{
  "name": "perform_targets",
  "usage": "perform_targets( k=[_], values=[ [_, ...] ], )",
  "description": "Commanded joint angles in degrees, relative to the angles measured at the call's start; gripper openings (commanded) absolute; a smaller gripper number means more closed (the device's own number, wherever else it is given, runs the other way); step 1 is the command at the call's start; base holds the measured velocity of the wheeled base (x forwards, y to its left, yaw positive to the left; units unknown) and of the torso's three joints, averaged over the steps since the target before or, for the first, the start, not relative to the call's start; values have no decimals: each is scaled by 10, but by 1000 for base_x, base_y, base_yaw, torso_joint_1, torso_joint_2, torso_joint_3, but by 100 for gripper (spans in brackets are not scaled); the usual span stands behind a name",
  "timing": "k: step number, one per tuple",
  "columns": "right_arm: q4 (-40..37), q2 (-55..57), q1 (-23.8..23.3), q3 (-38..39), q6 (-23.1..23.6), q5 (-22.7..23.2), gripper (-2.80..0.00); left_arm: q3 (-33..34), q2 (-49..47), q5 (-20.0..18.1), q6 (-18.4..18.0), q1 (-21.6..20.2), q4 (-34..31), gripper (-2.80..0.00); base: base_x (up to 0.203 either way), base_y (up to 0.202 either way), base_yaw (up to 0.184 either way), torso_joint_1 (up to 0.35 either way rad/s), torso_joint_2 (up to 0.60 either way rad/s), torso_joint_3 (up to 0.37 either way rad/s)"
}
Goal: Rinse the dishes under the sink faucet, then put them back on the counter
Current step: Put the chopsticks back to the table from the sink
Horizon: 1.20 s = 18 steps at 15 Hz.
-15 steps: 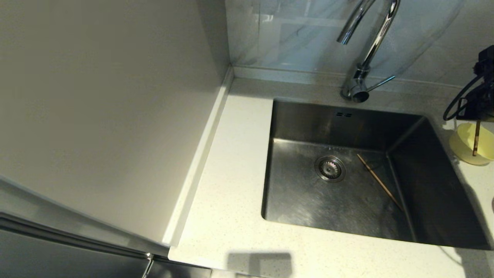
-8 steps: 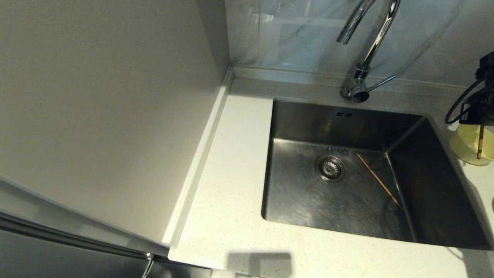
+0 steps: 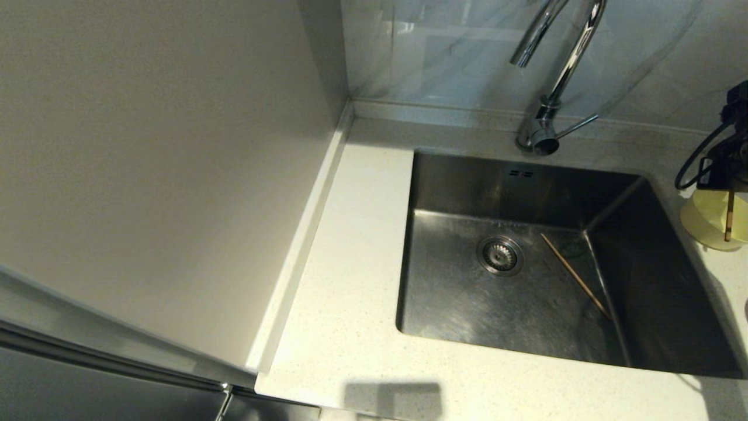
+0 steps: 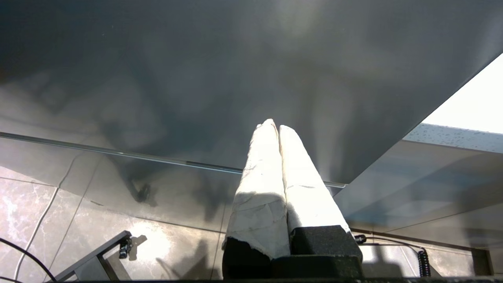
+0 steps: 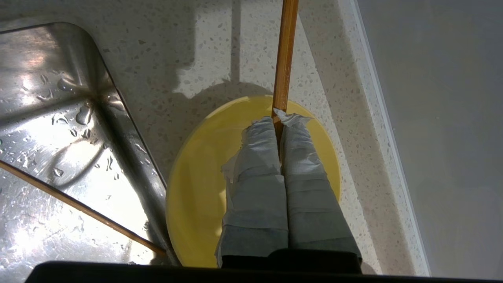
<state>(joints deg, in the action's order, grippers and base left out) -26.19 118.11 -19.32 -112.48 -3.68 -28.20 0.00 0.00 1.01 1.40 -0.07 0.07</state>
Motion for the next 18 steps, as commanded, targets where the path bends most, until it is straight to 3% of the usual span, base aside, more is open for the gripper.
perform_targets(
  k=[1, 11, 12, 18],
  values=[
    [-2, 2, 0, 1, 0, -2, -280, 0, 2, 0, 0, 0, 0, -280, 0, 0, 0, 0, 0, 0],
    [-2, 18, -3, 0, 5, -3, -280, 0, 2, 0, 0, 0, 0, -280, 0, 0, 0, 0, 0, 0],
    [-1, 18, -3, -1, 5, -3, 0, 0, 2, 0, 0, 0, 0, -280, 0, 0, 0, 0, 0, 0],
    [-1, 15, -2, -3, 4, -3, 0, 0, 2, 0, 0, 0, 0, -280, 0, 0, 0, 0, 0, 0]
  ],
)
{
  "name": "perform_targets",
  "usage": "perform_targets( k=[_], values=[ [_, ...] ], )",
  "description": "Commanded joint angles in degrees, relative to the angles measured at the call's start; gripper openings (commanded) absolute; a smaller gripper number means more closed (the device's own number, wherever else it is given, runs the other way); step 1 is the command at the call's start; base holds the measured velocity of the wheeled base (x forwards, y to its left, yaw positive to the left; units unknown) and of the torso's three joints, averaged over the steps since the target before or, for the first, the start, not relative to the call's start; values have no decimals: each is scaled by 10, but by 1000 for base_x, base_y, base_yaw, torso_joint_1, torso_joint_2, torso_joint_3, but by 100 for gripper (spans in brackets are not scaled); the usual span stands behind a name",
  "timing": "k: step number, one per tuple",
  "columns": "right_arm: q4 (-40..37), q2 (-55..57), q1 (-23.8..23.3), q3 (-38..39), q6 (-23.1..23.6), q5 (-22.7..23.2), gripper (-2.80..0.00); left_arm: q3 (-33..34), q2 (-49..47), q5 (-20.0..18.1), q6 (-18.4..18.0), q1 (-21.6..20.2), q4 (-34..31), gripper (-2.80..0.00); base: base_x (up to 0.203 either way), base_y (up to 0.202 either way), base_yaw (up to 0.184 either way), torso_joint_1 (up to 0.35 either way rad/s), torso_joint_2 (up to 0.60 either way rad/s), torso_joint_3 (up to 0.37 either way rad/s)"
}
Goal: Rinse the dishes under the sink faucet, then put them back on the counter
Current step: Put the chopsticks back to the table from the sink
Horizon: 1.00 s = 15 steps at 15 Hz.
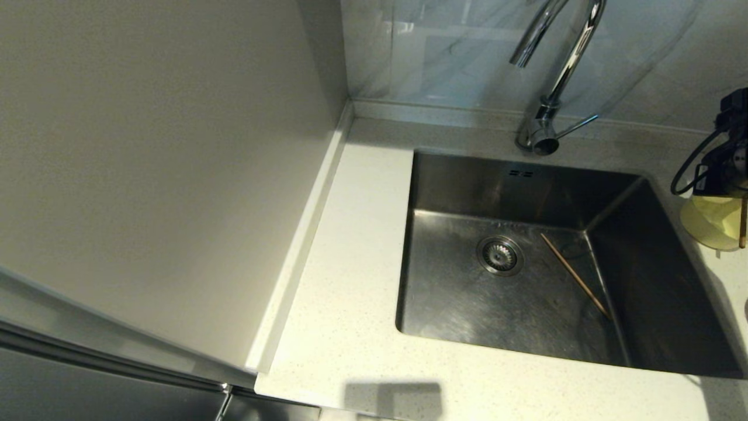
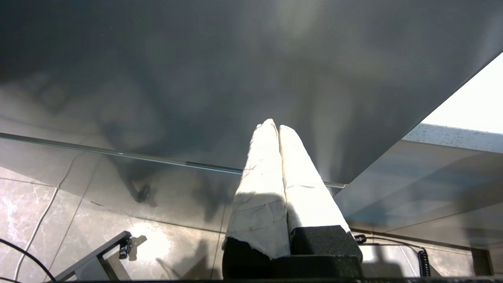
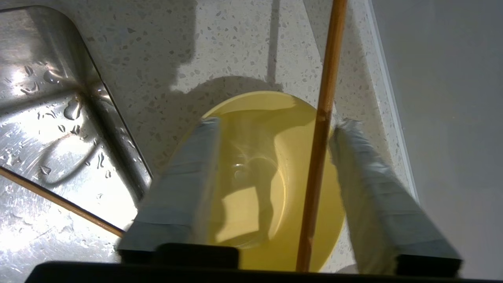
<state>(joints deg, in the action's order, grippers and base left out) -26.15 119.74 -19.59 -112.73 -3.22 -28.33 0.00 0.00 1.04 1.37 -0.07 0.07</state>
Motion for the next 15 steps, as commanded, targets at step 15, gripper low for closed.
perform_targets(
  k=[15],
  values=[
    [-1, -63, 27, -7, 11, 0, 0, 0, 2, 0, 0, 0, 0, -280, 0, 0, 0, 0, 0, 0]
  ],
)
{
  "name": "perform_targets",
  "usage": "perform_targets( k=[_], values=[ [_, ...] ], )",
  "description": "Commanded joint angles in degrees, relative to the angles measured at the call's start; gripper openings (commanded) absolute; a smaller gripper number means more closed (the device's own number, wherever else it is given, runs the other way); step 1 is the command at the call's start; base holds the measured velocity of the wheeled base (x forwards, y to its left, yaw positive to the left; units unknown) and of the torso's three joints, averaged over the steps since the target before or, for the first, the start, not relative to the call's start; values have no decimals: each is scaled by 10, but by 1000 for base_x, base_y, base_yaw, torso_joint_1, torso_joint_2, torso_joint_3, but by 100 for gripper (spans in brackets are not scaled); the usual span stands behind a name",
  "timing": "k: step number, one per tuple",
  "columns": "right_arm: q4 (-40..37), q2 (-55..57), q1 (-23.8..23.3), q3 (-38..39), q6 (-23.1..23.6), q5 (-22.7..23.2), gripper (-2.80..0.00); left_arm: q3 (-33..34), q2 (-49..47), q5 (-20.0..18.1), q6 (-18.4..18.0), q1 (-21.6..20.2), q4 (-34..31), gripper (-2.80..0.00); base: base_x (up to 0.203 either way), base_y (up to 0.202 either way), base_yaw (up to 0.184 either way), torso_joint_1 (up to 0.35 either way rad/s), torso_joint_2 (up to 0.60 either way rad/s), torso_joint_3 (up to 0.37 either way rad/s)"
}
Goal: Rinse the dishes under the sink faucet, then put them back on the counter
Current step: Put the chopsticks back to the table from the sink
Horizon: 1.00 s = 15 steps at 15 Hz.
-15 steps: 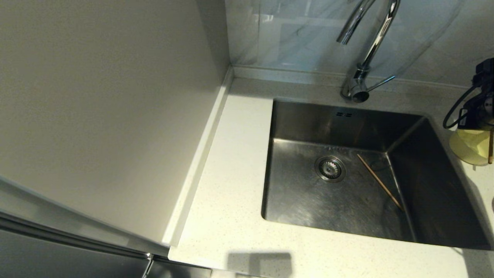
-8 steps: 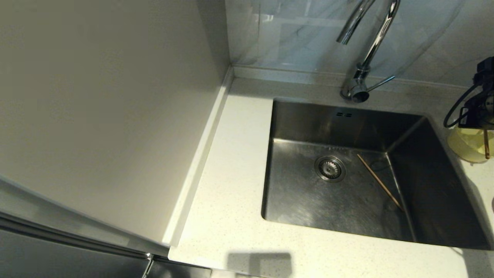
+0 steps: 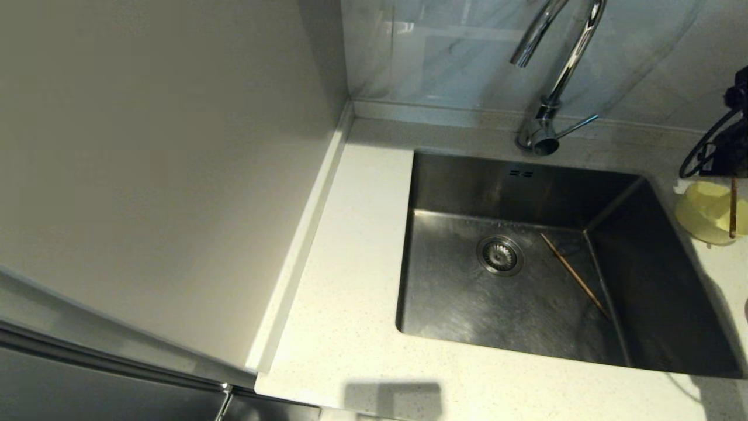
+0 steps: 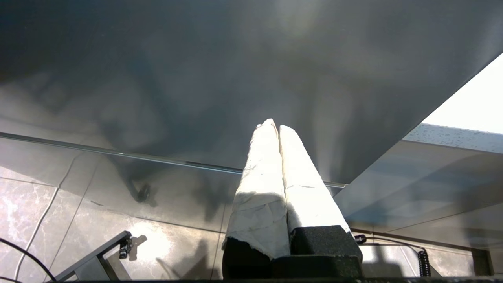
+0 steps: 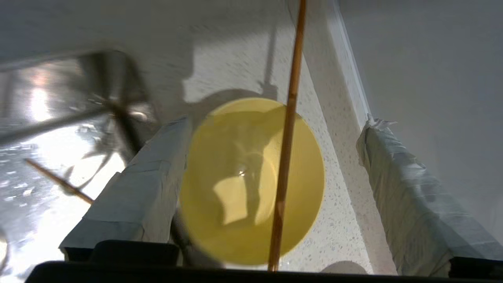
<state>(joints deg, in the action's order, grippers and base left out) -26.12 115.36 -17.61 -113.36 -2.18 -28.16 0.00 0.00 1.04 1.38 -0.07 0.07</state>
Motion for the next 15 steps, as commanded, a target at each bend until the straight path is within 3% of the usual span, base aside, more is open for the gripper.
perform_targets(
  k=[1, 5, 7, 10, 13, 15],
  values=[
    [-2, -26, 13, 1, 3, -1, 0, 0, 2, 0, 0, 0, 0, -280, 0, 0, 0, 0, 0, 0],
    [-9, -53, 50, 7, 17, 26, 0, 0, 2, 0, 0, 0, 0, -280, 0, 0, 0, 0, 0, 0],
    [-34, -54, 63, 5, 45, 90, 0, 0, 2, 0, 0, 0, 0, -280, 0, 0, 0, 0, 0, 0],
    [-89, -36, 68, 3, 158, 199, 0, 0, 2, 0, 0, 0, 0, -280, 0, 0, 0, 0, 0, 0],
    [-94, 14, 58, 2, 247, 254, 0, 0, 2, 0, 0, 0, 0, -280, 0, 0, 0, 0, 0, 0],
    [-91, 49, 52, 1, 279, 269, 0, 0, 2, 0, 0, 0, 0, -280, 0, 0, 0, 0, 0, 0]
  ],
)
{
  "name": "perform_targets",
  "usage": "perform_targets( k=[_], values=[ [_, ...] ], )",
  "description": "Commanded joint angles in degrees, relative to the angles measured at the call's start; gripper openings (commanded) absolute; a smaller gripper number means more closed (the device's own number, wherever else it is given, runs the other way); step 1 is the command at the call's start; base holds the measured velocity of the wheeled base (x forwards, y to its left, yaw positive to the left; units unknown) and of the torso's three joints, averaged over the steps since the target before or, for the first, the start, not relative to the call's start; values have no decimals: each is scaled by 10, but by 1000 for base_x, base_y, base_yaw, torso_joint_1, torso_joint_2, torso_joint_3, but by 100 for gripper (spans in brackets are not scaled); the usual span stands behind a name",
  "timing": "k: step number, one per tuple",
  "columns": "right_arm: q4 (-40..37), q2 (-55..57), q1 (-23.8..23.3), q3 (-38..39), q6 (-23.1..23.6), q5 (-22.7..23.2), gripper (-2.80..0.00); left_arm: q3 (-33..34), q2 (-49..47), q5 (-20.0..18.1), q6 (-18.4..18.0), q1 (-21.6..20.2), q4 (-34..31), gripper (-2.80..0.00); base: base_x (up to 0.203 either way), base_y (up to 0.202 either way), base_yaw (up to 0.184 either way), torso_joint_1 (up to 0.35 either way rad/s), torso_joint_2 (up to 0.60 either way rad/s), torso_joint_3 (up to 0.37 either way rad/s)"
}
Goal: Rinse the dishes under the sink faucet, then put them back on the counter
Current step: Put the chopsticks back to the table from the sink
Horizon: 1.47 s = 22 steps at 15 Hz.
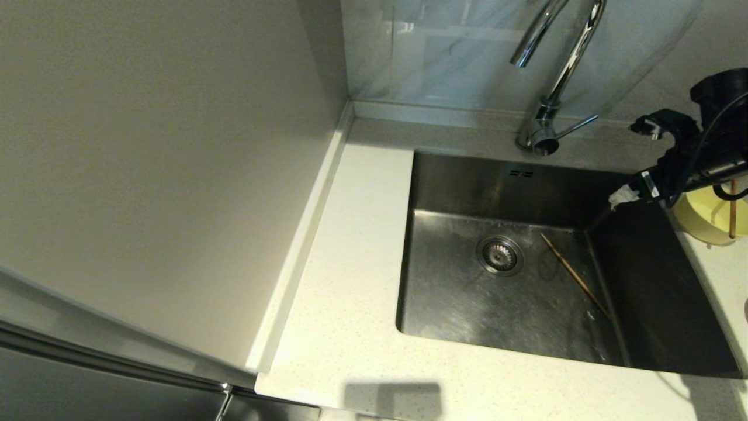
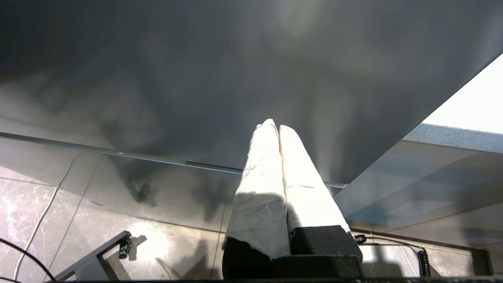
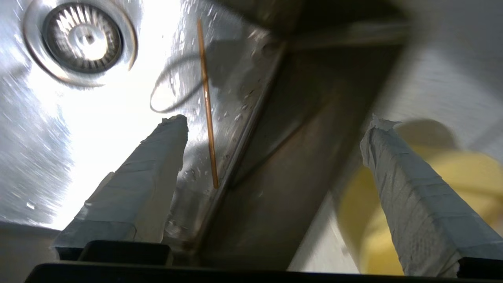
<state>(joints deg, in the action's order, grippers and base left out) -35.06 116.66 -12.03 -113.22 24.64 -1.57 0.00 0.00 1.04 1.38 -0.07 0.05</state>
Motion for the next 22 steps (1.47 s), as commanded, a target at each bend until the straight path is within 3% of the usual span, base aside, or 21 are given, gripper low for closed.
perform_targets(
  k=[1, 9, 16, 22],
  values=[
    [-1, 52, -8, -1, 30, 15, 0, 0, 2, 0, 0, 0, 0, -280, 0, 0, 0, 0, 0, 0],
    [-4, 88, -11, 21, 84, 58, 0, 0, 2, 0, 0, 0, 0, -280, 0, 0, 0, 0, 0, 0],
    [1, 100, 16, 59, 114, 54, 0, 0, 2, 0, 0, 0, 0, -280, 0, 0, 0, 0, 0, 0],
    [121, 168, 29, 73, 110, 32, 0, 0, 2, 0, 0, 0, 0, -280, 0, 0, 0, 0, 0, 0]
  ],
)
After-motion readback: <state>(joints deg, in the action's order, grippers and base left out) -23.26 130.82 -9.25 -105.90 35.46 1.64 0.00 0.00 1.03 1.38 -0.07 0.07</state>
